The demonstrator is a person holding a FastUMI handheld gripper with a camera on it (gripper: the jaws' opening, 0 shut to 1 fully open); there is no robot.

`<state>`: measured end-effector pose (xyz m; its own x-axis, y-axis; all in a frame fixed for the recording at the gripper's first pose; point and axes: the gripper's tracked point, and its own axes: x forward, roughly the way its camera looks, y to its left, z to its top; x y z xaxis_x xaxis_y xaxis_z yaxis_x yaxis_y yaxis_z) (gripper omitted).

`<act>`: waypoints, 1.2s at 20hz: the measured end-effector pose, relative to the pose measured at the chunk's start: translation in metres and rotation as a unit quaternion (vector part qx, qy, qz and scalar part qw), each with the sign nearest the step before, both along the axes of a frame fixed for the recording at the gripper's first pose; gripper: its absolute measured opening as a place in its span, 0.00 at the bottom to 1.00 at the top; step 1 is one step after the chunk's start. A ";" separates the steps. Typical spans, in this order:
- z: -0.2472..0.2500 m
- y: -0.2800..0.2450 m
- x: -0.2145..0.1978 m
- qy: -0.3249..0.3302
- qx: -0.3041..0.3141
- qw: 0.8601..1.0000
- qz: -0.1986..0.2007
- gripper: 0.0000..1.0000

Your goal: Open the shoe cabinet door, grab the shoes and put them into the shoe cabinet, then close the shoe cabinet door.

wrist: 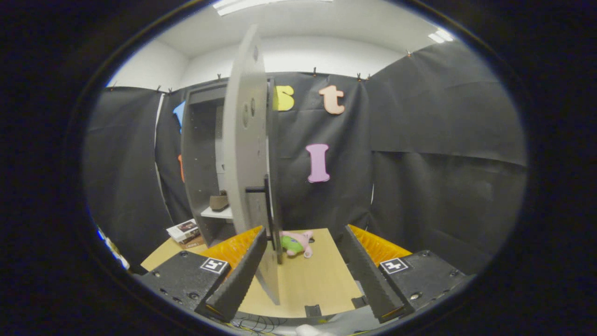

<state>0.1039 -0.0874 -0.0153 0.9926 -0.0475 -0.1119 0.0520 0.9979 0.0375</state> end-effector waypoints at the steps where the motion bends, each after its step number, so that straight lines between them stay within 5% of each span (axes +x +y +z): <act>1: -0.001 -0.005 0.008 0.000 0.002 1.000 0.008 1.00; 11: 0.001 0.023 0.068 -0.003 0.001 0.991 0.132 1.00; 24: 0.002 0.064 0.058 -0.006 0.005 0.995 0.103 0.97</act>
